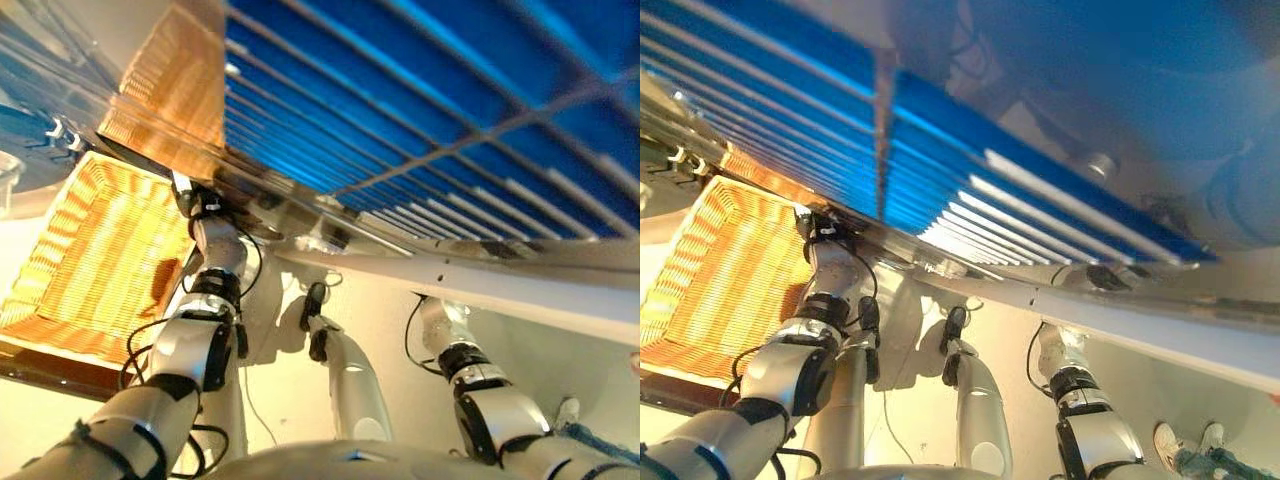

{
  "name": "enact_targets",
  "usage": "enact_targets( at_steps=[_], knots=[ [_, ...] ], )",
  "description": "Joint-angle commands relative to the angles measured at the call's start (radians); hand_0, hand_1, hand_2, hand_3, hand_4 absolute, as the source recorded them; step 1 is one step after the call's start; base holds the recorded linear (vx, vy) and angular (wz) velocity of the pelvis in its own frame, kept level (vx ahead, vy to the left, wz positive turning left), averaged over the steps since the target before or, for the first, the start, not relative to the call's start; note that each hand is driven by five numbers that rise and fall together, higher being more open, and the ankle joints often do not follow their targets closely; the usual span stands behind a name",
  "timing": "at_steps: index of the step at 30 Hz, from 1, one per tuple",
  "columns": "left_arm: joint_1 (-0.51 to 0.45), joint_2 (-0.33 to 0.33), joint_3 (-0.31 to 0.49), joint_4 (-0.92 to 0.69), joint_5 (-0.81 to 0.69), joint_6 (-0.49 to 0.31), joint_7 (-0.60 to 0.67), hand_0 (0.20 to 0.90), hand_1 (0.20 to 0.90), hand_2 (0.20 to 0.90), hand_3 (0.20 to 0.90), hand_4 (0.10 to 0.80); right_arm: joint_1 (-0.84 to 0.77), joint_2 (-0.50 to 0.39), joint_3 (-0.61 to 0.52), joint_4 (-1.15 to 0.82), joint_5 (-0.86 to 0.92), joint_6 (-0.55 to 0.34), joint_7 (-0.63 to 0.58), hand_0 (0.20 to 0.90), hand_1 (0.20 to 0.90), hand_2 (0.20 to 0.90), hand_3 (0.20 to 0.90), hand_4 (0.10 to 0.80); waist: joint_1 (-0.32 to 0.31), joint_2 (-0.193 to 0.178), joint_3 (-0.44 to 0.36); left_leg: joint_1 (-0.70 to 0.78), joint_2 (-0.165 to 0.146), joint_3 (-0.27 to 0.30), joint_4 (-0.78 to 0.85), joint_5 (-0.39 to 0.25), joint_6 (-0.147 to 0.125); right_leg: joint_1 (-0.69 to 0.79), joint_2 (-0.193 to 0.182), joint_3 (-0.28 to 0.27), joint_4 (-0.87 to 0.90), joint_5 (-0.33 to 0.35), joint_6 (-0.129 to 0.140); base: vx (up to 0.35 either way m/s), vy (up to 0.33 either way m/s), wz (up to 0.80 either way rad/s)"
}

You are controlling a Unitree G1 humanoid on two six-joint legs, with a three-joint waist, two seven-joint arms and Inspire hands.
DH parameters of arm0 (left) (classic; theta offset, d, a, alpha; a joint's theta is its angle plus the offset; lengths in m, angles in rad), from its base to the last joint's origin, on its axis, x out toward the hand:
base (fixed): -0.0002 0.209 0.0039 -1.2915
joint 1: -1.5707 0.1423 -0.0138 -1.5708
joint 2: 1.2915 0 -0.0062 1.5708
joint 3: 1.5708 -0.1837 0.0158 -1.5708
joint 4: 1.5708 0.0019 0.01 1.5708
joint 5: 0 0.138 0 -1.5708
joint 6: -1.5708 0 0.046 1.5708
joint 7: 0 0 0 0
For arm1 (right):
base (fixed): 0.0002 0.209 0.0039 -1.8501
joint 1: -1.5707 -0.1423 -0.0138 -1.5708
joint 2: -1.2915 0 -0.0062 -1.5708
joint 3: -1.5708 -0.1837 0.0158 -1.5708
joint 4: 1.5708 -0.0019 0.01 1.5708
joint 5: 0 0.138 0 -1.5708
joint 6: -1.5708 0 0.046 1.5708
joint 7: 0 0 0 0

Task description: Pick up the clothes and place them into the washing machine

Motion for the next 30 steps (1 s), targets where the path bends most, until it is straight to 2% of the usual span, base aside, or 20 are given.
enact_targets(
  at_steps=[1, 2, 3, 5, 6, 9, 11, 16, 21, 27, 28, 29, 30],
  knots=[
    [-0.126, 0.047, -0.006, -0.011, 0.02, -0.05, -0.078, 0.2, 0.2, 0.2, 0.2, 0.3, -0.073, -0.079, -0.036, -0.012, 0.037, -0.105, 0.002, 0.9, 0.9, 0.9, 0.9, 0.8, 0.0, 0.034, -0.028, -0.027, 0.019, -0.077, 0.142, -0.151, -0.069, -0.056, 0.013, 0.011, 0.145, -0.001, -0.015, -0.052, 0.023, -0.16],
    [-0.127, 0.05, -0.007, -0.016, 0.016, -0.053, -0.077, 0.2, 0.2, 0.2, 0.2, 0.3, -0.084, -0.086, -0.037, -0.019, 0.046, -0.106, 0.002, 0.9, 0.9, 0.9, 0.9, 0.8, -0.004, 0.031, -0.029, -0.035, 0.019, -0.084, 0.17, -0.167, -0.062, -0.073, 0.018, 0.02, 0.179, -0.014, -0.02, -0.046, 0.022, -0.24],
    [-0.152, 0.057, -0.018, 0.011, 0.027, -0.042, -0.062, 0.2, 0.2, 0.2, 0.2, 0.3, -0.091, -0.088, -0.038, -0.015, 0.057, -0.107, 0.006, 0.9, 0.9, 0.9, 0.9, 0.8, -0.001, 0.024, -0.028, -0.072, 0.02, -0.087, 0.257, -0.2, -0.052, -0.117, 0.023, 0.021, 0.286, -0.049, -0.029, -0.041, 0.025, -0.21],
    [-0.17, 0.058, -0.023, 0.016, 0.031, -0.035, -0.065, 0.2, 0.2, 0.2, 0.2, 0.3, -0.085, -0.092, -0.045, -0.013, 0.062, -0.105, 0.008, 0.9, 0.9, 0.9, 0.9, 0.8, -0.003, 0.019, -0.035, -0.093, 0.023, -0.089, 0.296, -0.221, -0.046, -0.139, 0.022, 0.018, 0.333, -0.074, -0.034, 0.018, -0.012, -0.14],
    [-0.184, 0.056, -0.045, 0.033, 0.048, -0.011, -0.063, 0.2, 0.2, 0.2, 0.2, 0.3, -0.066, -0.09, -0.041, -0.014, 0.058, -0.107, 0.013, 0.9, 0.9, 0.9, 0.9, 0.8, -0.007, 0.021, -0.049, -0.102, 0.017, -0.105, 0.335, -0.249, -0.035, -0.157, 0.032, 0.024, 0.388, -0.112, -0.049, 0.07, -0.029, -0.01],
    [-0.203, 0.058, -0.058, 0.061, 0.063, 0.008, -0.06, 0.2, 0.2, 0.2, 0.2, 0.3, -0.075, -0.093, -0.045, -0.007, 0.059, -0.108, 0.008, 0.9, 0.9, 0.9, 0.9, 0.8, -0.009, 0.026, -0.059, -0.114, 0.014, -0.116, 0.364, -0.266, -0.034, -0.166, 0.031, 0.016, 0.416, -0.146, -0.064, 0.033, 0.002, 0.12],
    [-0.208, 0.07, -0.069, 0.103, 0.084, 0.044, -0.056, 0.2, 0.2, 0.2, 0.2, 0.3, -0.116, -0.094, -0.028, 0.018, 0.049, -0.104, 0.004, 0.9, 0.9, 0.9, 0.9, 0.8, -0.009, 0.034, -0.068, -0.107, 0.011, -0.113, 0.388, -0.293, -0.019, -0.171, 0.029, 0.016, 0.438, -0.148, -0.068, 0.003, 0.088, 0.16],
    [-0.218, 0.08, -0.072, 0.11, 0.086, 0.065, -0.072, 0.2, 0.2, 0.2, 0.2, 0.3, -0.15, -0.111, -0.026, 0.038, 0.044, -0.093, 0.006, 0.9, 0.9, 0.9, 0.9, 0.8, -0.013, 0.043, -0.081, -0.106, 0.018, -0.107, 0.409, -0.313, -0.013, -0.179, 0.033, 0.021, 0.454, -0.17, -0.079, 0.013, 0.054, -0.08],
    [-0.269, 0.099, -0.121, 0.109, 0.121, 0.075, -0.067, 0.2, 0.2, 0.2, 0.2, 0.3, -0.195, -0.131, -0.009, 0.052, 0.033, -0.086, 0.003, 0.9, 0.9, 0.9, 0.9, 0.8, -0.021, 0.055, -0.1, -0.124, 0.015, -0.098, 0.396, -0.304, -0.012, -0.19, 0.036, 0.023, 0.43, -0.155, -0.075, 0.011, 0.032, -0.03],
    [-0.283, 0.117, -0.168, 0.132, 0.189, 0.108, -0.066, 0.2, 0.2, 0.2, 0.2, 0.3, -0.224, -0.152, -0.004, 0.077, 0.031, -0.073, 0.014, 0.9, 0.9, 0.9, 0.9, 0.8, -0.029, 0.066, -0.099, -0.139, 0.016, -0.091, 0.379, -0.289, -0.013, -0.209, 0.042, 0.033, 0.396, -0.125, -0.071, -0.011, 0.032, -0.04],
    [-0.283, 0.121, -0.182, 0.133, 0.212, 0.11, -0.064, 0.84, 0.84, 0.84, 0.84, 0.757, -0.227, -0.159, -0.004, 0.078, 0.03, -0.071, 0.016, 0.9, 0.9, 0.9, 0.9, 0.8, -0.03, 0.069, -0.101, -0.139, 0.018, -0.091, 0.373, -0.287, -0.013, -0.21, 0.043, 0.035, 0.393, -0.123, -0.07, -0.009, 0.031, -0.14],
    [-0.29, 0.129, -0.211, 0.145, 0.265, 0.128, -0.058, 0.9, 0.9, 0.9, 0.9, 0.8, -0.235, -0.166, -0.011, 0.085, 0.033, -0.068, 0.019, 0.9, 0.9, 0.9, 0.9, 0.8, -0.03, 0.072, -0.104, -0.139, 0.017, -0.091, 0.364, -0.282, -0.013, -0.211, 0.044, 0.038, 0.383, -0.119, -0.073, -0.011, 0.044, -0.17],
    [-0.289, 0.134, -0.227, 0.145, 0.289, 0.128, -0.057, 0.9, 0.9, 0.9, 0.9, 0.8, -0.239, -0.17, -0.009, 0.088, 0.033, -0.068, 0.019, 0.9, 0.9, 0.9, 0.9, 0.8, -0.029, 0.076, -0.105, -0.137, 0.018, -0.09, 0.358, -0.281, -0.013, -0.213, 0.044, 0.039, 0.381, -0.118, -0.074, -0.03, 0.047, -0.14]
  ],
)
